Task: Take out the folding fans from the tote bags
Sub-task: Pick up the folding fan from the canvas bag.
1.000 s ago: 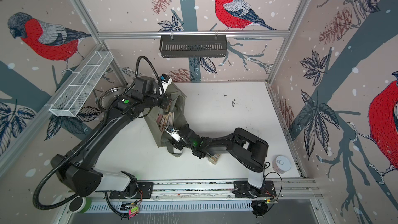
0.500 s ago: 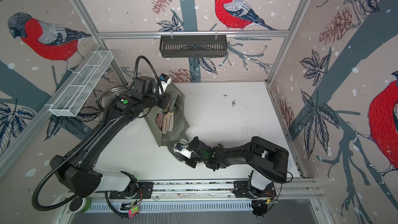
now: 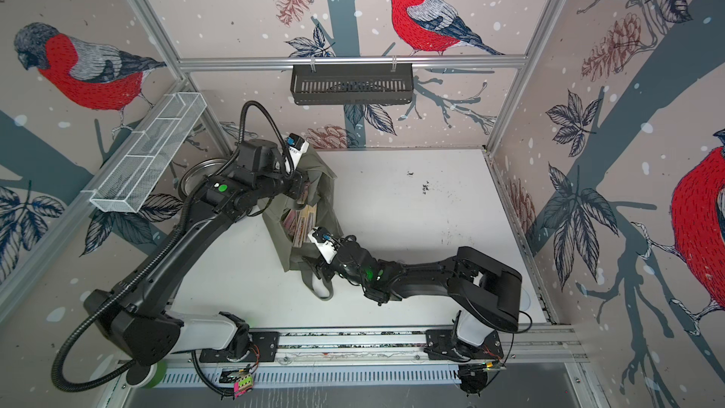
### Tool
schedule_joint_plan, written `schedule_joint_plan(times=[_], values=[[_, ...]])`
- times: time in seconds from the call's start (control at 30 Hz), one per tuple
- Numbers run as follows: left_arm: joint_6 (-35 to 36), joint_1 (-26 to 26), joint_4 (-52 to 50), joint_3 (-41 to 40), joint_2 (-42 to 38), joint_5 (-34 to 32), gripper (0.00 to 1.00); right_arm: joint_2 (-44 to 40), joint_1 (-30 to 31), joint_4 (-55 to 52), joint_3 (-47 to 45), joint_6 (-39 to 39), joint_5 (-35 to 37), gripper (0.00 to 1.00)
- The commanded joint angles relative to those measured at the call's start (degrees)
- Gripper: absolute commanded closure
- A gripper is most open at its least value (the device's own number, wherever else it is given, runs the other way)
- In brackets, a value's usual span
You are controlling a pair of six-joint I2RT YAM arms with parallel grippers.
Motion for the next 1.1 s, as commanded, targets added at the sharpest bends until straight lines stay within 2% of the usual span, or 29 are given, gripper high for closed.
schedule_joint_plan(times=[0.0, 0.13, 0.23, 0.37, 0.57, 0.67, 0.8, 1.07], values=[[-0.8, 0.0, 2.6, 0.2, -0.4, 1.0, 1.0, 5.3, 0.1, -0.2, 4.0, 16.2, 4.2, 0.41], [-1.5, 0.1, 2.5, 0.2, 0.1, 0.6, 1.0, 12.6, -0.6, -7.3, 11.0, 26.9, 7.5, 0.39], [-1.6, 0.0, 2.7, -0.2, 0.2, 1.1, 1.0, 15.9, -0.6, -7.8, 14.0, 29.8, 6.6, 0.38], [-1.5, 0.0, 2.9, -0.1, 0.0, 1.4, 1.0, 18.1, -1.4, -12.2, 16.5, 34.9, 8.9, 0.36], [-1.2, 0.0, 4.1, -2.2, -0.1, 1.3, 1.0, 20.2, -1.8, -19.6, 21.0, 34.9, 12.1, 0.36], [-1.1, 0.1, 4.7, -3.6, -0.4, 1.1, 1.0, 21.1, -2.2, -19.7, 21.1, 36.0, 14.1, 0.38], [-1.1, 0.1, 5.1, -4.4, -0.7, 1.8, 1.0, 24.0, -3.0, -23.3, 24.3, 38.1, 14.2, 0.4], [-1.5, 0.5, 7.7, -8.1, -3.3, 3.2, 1.0, 25.5, -5.0, -20.9, 24.1, 40.2, 12.8, 0.42]])
